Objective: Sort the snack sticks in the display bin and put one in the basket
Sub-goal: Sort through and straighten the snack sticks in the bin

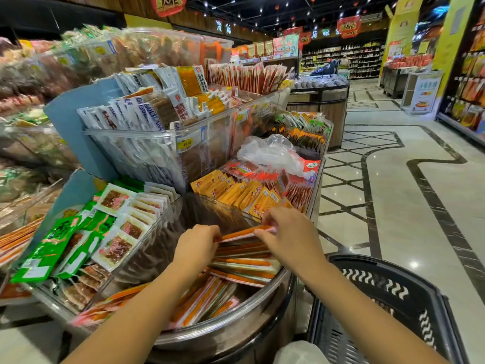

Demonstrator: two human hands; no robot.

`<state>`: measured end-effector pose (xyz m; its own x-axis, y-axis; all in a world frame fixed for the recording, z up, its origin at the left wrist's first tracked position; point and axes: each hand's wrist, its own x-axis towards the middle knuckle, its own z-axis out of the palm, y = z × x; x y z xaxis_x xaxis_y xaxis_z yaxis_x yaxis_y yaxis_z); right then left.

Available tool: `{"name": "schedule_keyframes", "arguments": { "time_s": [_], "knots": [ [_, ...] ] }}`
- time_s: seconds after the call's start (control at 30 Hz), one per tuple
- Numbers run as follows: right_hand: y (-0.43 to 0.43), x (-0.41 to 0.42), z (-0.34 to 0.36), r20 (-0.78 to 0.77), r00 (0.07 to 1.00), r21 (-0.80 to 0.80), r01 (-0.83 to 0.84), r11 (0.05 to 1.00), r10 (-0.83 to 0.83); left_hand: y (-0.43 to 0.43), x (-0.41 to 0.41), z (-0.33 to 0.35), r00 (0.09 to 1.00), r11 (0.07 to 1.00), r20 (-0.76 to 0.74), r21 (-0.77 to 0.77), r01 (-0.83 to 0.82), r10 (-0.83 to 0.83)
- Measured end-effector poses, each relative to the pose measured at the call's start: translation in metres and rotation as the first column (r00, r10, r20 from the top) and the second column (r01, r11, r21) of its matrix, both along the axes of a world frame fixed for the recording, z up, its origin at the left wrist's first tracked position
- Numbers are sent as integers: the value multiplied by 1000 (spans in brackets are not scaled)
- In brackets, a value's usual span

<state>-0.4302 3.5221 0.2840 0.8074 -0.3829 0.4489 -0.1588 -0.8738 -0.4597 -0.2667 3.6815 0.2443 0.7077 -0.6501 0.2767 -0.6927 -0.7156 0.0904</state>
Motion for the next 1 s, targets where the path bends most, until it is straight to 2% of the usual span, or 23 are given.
{"name": "schedule_keyframes", "arguments": {
  "time_s": [0.1, 0.2, 0.37, 0.47, 0.63, 0.77, 0.93, 1.0],
  "knots": [
    [-6, -5, -10, -73, 995, -211, 51, 976, -67, -7, 3, -11, 999, 1000, -50, 19, 7, -6],
    [-9, -8, -18, -85, 985, -325, 114, 939, -149, -10, 6, -15, 993, 999, -115, 38, 27, -22],
    [-7, -5, -19, -98, 976, -368, 148, 918, -196, -2, 6, -11, 969, 995, -232, 21, 98, -90],
    [0, -3, -12, -51, 983, -364, 148, 919, -178, 13, 5, 7, 970, 992, -209, -60, 111, -121],
    [27, 9, 7, -31, 999, -294, 6, 956, -16, 59, 14, 49, 993, 969, 47, -218, 115, -107],
    [57, 34, 10, -113, 978, -224, -199, 954, 178, 109, 30, 58, 965, 952, 255, -278, 126, -53],
    [100, 65, 1, -310, 861, -81, -447, 891, 404, 148, 41, 42, 976, 959, 219, -272, 75, -14],
    [117, 78, -4, -385, 793, -27, -521, 853, 472, 153, 43, 33, 989, 953, 147, -299, 41, 3]
  ]
}}
